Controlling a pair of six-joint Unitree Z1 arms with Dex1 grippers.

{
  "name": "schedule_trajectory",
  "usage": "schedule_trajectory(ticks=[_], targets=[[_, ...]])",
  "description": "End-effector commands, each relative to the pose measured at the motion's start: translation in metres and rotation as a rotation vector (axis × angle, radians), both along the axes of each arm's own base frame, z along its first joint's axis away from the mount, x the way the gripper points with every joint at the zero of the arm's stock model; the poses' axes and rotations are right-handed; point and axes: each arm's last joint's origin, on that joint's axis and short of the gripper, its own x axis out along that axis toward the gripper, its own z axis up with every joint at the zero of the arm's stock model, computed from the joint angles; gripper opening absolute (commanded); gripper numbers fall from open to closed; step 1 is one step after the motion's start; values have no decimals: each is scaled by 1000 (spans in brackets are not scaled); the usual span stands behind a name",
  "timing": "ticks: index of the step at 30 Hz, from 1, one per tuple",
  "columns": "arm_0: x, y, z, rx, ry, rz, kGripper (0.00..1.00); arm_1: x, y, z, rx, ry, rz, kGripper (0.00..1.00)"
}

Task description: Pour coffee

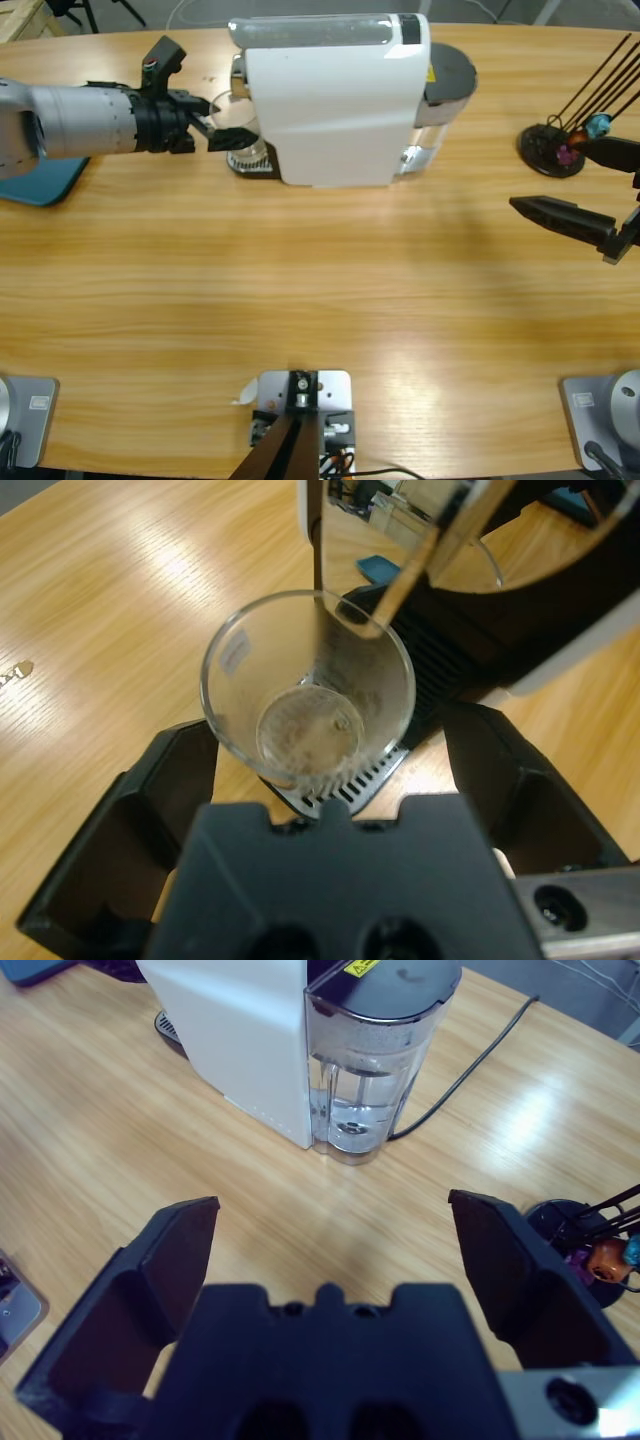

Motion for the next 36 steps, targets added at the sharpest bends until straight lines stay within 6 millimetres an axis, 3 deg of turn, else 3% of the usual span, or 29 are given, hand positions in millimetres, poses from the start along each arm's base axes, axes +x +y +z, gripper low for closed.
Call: schedule_trajectory(ticks=[1,4,6,16,17,19,20,25,27,34,36], targets=[[17,1,-22,25,40,-12,941,3,4,-14,-32,57,6,1000],[19,-1,-25,31,40,-24,939,4,5,-15,-37,63,6,1000],[20,-2,-26,28,42,-35,886,4,5,-15,-38,63,5,1000],[27,-9,-31,18,52,-59,884,6,6,-16,-46,73,3,1000],[28,-9,-31,18,53,-61,839,6,6,-16,-47,74,3,1000],[29,-8,-33,18,57,-64,588,6,6,-17,-47,74,3,1000],[28,-8,-33,21,57,-66,525,6,6,-17,-47,75,3,1000],[26,-5,-33,22,59,-66,468,6,7,-17,-49,77,3,1000],[25,-3,-33,25,58,-67,393,6,7,-17,-49,77,3,1000],[15,5,-30,32,60,-58,393,6,7,-17,-48,77,3,1000],[10,19,-23,51,36,10,393,7,7,-16,-48,76,2,1000]])
